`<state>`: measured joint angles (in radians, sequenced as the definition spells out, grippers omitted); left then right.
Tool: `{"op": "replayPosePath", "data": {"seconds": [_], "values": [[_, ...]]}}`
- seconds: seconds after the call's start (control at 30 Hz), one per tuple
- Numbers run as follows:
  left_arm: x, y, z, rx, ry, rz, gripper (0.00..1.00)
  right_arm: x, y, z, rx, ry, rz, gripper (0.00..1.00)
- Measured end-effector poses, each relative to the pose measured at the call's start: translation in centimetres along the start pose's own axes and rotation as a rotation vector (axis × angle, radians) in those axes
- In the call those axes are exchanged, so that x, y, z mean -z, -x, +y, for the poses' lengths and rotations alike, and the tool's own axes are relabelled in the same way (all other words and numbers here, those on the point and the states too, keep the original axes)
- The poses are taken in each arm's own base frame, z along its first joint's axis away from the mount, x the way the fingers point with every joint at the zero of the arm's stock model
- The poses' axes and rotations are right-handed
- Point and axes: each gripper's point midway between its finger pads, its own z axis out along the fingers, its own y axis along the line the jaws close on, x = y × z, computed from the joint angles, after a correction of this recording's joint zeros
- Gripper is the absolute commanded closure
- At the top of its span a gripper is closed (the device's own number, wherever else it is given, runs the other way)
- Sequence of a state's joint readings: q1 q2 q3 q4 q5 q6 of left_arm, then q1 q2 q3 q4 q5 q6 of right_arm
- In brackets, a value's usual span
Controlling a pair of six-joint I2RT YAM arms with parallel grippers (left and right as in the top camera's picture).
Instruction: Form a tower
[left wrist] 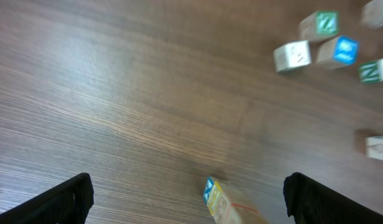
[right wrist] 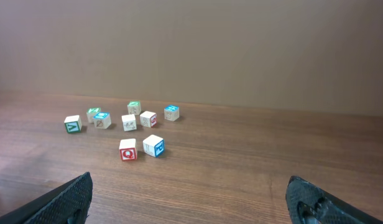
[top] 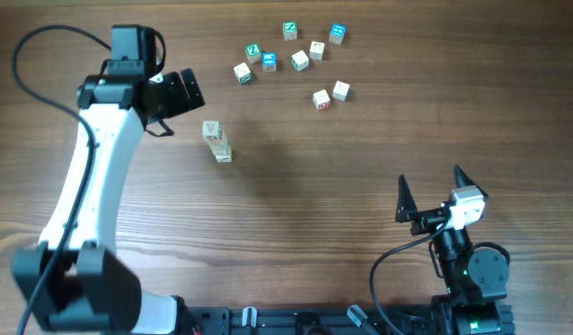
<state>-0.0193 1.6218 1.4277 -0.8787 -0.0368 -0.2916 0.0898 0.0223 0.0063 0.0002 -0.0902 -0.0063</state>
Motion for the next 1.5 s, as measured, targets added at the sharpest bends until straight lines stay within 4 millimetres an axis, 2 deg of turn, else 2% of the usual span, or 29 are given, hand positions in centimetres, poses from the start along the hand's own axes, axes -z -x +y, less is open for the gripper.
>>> {"op": "replayPosePath", "data": {"seconds": [0.07,0.13,0.27,0.33,0.43,0.57,0.7,0.8,0.93,1.03,1.1,1.27,1.33,1.5], "values": [[2.8,0.8,-0.2,0.003,-0.026,-0.069,0.0,0.0,0.0,0.0,0.0,0.0,0.0,0.0],[7.9,1.9,-0.4,0.008,-0.074,-0.196,0.0,0.0,0.0,0.0,0.0,0.0,0.0,0.0],[16.2,2.2,-0.2,0.018,-0.15,-0.396,0.0,0.0,0.0,0.0,0.0,0.0,0.0,0.0],[20.0,1.7,0.1,0.022,-0.184,-0.488,0.0,0.0,0.0,0.0,0.0,0.0,0.0,0.0],[24.4,0.8,0.7,0.026,-0.226,-0.597,0.0,0.0,0.0,0.0,0.0,0.0,0.0,0.0],[30.8,-1.6,1.8,0.033,-0.289,-0.766,0.0,0.0,0.0,0.0,0.0,0.0,0.0,0.0],[34.5,-4.0,2.9,0.037,-0.326,-0.864,0.0,0.0,0.0,0.0,0.0,0.0,0.0,0.0],[34.9,-5.5,3.4,0.037,-0.325,-0.86,0.0,0.0,0.0,0.0,0.0,0.0,0.0,0.0],[32.1,-7.8,4.2,0.032,-0.271,-0.719,0.0,0.0,0.0,0.0,0.0,0.0,0.0,0.0],[29.6,-10.7,5.2,0.026,-0.215,-0.569,0.0,0.0,0.0,0.0,0.0,0.0,0.0,0.0],[27.9,-13.3,6.1,0.024,-0.169,-0.445,0.0,0.0,0.0,0.0,0.0,0.0,0.0,0.0],[25.9,-18.4,8.0,0.015,-0.085,-0.223,0.0,0.0,0.0,0.0,0.0,0.0,0.0,0.0],[25.6,-19.6,8.4,0.013,-0.066,-0.175,0.0,0.0,0.0,0.0,0.0,0.0,0.0,0.0],[25.6,-19.8,8.5,0.013,-0.063,-0.167,0.0,0.0,0.0,0.0,0.0,0.0,0.0,0.01]]}}
